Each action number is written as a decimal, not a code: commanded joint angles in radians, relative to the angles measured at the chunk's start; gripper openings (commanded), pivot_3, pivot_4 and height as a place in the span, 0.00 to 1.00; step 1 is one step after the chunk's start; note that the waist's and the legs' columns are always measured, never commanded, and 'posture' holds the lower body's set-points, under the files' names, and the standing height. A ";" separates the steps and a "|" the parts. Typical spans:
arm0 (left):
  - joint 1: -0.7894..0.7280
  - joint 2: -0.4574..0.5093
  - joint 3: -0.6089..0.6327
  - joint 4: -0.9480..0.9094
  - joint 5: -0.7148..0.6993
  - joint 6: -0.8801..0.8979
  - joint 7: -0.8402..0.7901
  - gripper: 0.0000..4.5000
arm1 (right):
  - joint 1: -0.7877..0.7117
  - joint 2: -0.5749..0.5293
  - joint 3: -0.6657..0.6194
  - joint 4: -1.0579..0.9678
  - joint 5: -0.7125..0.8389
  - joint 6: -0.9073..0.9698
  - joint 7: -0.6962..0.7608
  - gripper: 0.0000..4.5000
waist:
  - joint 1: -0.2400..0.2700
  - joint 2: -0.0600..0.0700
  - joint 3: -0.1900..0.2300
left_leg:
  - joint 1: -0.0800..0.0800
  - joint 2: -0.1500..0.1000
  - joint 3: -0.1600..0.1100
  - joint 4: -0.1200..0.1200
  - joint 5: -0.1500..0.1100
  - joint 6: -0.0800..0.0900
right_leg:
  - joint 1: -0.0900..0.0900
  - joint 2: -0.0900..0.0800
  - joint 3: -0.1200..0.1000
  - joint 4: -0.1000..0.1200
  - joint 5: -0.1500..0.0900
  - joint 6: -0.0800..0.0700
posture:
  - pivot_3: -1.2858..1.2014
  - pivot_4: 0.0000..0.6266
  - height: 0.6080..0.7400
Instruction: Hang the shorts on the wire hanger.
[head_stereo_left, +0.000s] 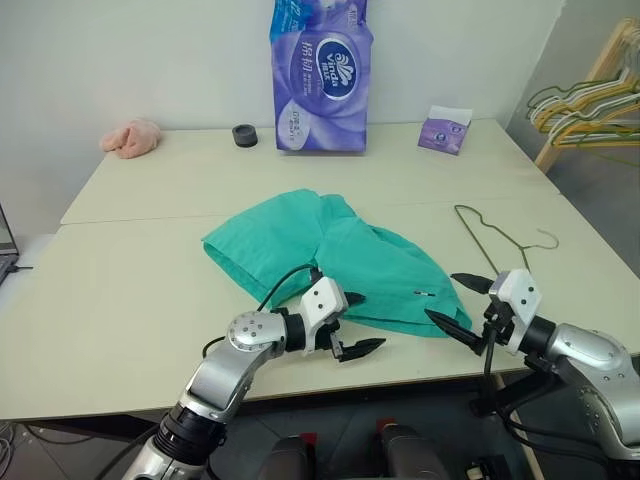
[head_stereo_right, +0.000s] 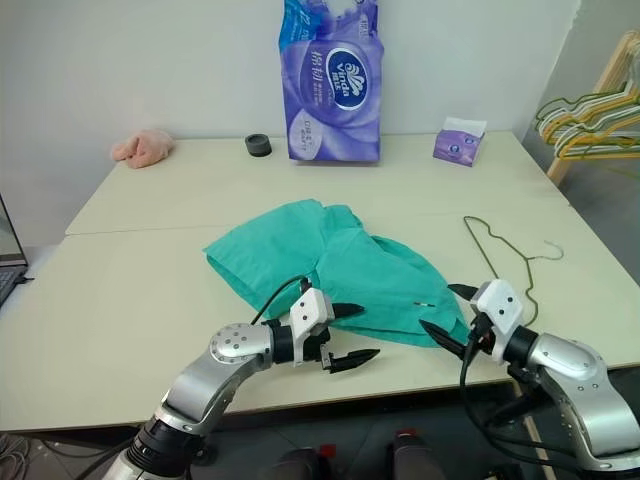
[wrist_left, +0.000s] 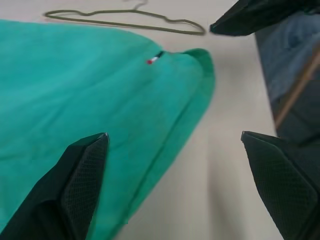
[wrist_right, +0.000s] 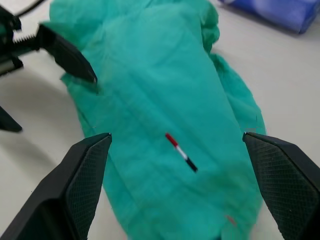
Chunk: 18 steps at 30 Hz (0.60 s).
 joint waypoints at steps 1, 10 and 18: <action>-0.036 0.041 0.047 -0.033 -0.060 0.012 -0.065 1.00 | 0.050 -0.084 -0.015 0.096 -0.116 -0.145 0.053 1.00 | 0.001 0.000 0.000 | 0.000 0.000 0.000 0.000 0.000 0.000 | 0.000 0.000 0.000 0.000 0.000 0.000 | 0.43 0.16 1.00; -0.077 0.247 0.250 -0.113 -0.241 0.159 -0.170 1.00 | -0.008 -0.125 0.026 0.325 -0.241 -0.360 0.079 1.00 | -0.024 0.000 0.000 | 0.002 0.004 0.005 0.000 -0.001 0.001 | 0.000 0.004 0.004 -0.001 -0.001 0.000 | 0.44 0.16 1.00; -0.073 0.317 0.338 -0.101 -0.278 0.181 -0.166 1.00 | -0.207 -0.030 0.173 0.477 -0.351 -0.472 0.060 1.00 | -0.027 0.000 0.000 | 0.004 0.008 0.008 0.000 -0.002 0.000 | 0.000 0.007 0.007 -0.001 0.000 -0.001 | 0.45 0.15 1.00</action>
